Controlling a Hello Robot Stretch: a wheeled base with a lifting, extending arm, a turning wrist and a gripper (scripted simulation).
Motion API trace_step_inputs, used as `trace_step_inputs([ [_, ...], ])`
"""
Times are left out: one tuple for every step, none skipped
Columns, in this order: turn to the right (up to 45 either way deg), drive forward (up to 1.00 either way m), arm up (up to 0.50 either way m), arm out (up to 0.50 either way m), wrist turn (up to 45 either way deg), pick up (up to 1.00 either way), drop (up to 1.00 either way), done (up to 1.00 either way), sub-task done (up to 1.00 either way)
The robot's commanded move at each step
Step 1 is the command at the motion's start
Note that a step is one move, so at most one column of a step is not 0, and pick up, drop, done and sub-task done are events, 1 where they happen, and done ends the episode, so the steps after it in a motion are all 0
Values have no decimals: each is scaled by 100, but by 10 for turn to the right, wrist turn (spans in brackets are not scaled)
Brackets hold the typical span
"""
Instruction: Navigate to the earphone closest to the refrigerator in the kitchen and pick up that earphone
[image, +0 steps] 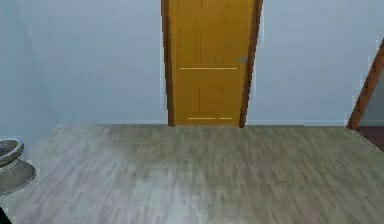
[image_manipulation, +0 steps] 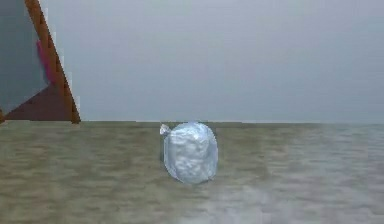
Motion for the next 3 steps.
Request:
trace_step_inputs([
  [0, 50, 0, 0, 0, 0, 0, 0, 0],
  [-420, 0, 0, 0, 0, 0, 0, 0, 0],
  [0, 20, 0, 0, 0, 0, 0, 0, 0],
])
